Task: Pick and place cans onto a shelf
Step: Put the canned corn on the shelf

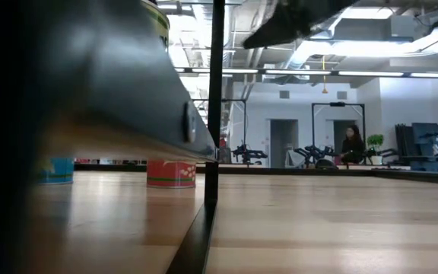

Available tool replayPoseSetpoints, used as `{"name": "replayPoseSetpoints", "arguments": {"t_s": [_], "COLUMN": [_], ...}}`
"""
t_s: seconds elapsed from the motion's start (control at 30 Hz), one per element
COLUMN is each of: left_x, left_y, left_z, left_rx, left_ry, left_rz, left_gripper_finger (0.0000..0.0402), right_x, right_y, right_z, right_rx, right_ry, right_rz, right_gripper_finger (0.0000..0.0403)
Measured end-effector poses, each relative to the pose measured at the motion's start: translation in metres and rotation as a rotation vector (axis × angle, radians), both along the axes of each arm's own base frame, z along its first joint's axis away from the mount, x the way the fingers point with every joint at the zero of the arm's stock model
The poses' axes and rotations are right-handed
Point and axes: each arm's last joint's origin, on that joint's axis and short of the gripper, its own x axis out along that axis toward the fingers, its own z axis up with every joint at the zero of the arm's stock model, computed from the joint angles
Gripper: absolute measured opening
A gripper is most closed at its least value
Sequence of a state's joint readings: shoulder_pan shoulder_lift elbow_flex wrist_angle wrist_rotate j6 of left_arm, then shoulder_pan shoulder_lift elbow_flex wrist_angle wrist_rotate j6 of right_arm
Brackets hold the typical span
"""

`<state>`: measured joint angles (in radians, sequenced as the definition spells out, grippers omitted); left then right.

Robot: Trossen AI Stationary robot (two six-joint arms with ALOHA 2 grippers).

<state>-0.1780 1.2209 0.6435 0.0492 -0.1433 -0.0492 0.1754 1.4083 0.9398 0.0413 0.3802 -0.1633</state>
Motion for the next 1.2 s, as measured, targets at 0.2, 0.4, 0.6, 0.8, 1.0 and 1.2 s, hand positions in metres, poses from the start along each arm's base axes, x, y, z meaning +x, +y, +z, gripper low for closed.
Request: {"name": "replayPoseSetpoints", "arguments": {"t_s": [0.2, 0.4, 0.6, 0.8, 1.0, 1.2], "left_x": [0.029, 0.048, 0.058, 0.059, 0.055, 0.060], "left_y": [-0.007, -0.009, -0.014, -0.015, -0.013, -0.014], "left_z": [-0.005, -0.015, -0.019, -0.019, -0.014, 0.002], "left_rx": [0.002, 0.043, 0.076, 0.108, 0.134, 0.123], "left_ry": [0.137, 0.251, 0.314, 0.322, 0.336, 0.318], "left_rz": [0.011, 0.094, 0.101, 0.103, 0.106, 0.111], "left_gripper_finger": [0.0032, 0.0066, 0.0082, 0.0082, 0.0082, 0.0085], "right_x": [-0.025, -0.033, -0.033, -0.033, -0.033, -0.033], "right_y": [-0.004, -0.003, 0.000, 0.000, 0.000, 0.000], "right_z": [-0.002, -0.005, -0.004, -0.004, -0.003, -0.003], "right_rx": [0.011, -0.010, -0.029, -0.029, -0.032, -0.032], "right_ry": [-0.072, -0.069, -0.074, -0.081, -0.087, -0.091], "right_rz": [-0.017, -0.033, -0.028, -0.027, -0.026, -0.025], "right_gripper_finger": [0.0005, 0.0009, 0.0008, 0.0009, 0.0009, 0.0009]}}
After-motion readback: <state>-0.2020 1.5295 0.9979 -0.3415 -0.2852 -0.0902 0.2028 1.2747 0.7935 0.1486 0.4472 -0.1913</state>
